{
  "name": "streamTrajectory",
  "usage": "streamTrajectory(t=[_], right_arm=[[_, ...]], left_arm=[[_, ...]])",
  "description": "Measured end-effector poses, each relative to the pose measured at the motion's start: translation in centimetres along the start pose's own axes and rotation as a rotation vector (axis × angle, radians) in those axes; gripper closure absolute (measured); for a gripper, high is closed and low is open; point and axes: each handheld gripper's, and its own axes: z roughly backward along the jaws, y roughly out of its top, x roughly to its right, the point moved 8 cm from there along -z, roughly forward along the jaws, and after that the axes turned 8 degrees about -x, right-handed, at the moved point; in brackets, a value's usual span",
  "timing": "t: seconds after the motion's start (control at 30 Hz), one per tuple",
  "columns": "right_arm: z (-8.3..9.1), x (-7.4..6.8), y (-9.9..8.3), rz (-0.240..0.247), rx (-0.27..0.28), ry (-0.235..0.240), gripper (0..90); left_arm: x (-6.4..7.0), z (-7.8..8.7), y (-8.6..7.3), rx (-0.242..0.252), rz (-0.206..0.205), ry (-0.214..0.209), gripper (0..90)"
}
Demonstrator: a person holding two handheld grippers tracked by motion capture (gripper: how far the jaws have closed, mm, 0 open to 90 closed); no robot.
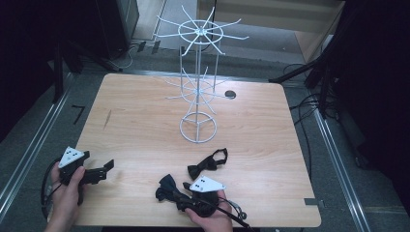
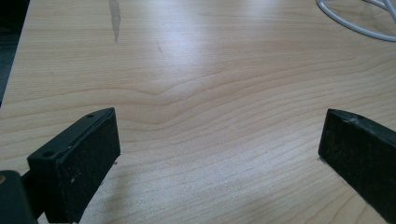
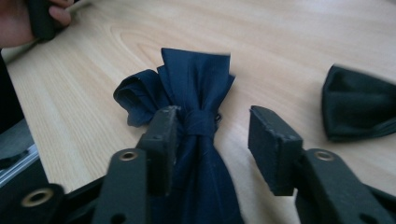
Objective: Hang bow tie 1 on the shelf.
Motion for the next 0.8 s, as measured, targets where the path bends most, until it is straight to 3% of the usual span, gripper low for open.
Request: streamTrajectory(t=[0.2,0.43,0.8], right_arm=[[-0.6,-0.2,-0.6,0.023,-0.052,-0.002,58.9],[-0.4,-0.2,-0.9,0.052,-0.07,-0.033,75.7],[1.5,0.5,0.4,0.052,0.037,-0.038,77.3]], left_arm=[[0.0,0.0,0.0,0.0,0.001,0.0,0.0],[0.0,0.0,0.0,0.004,-0.001,0.002,0.0],[0.0,0.0,0.0,0.0,0.0,-0.003,0.0]])
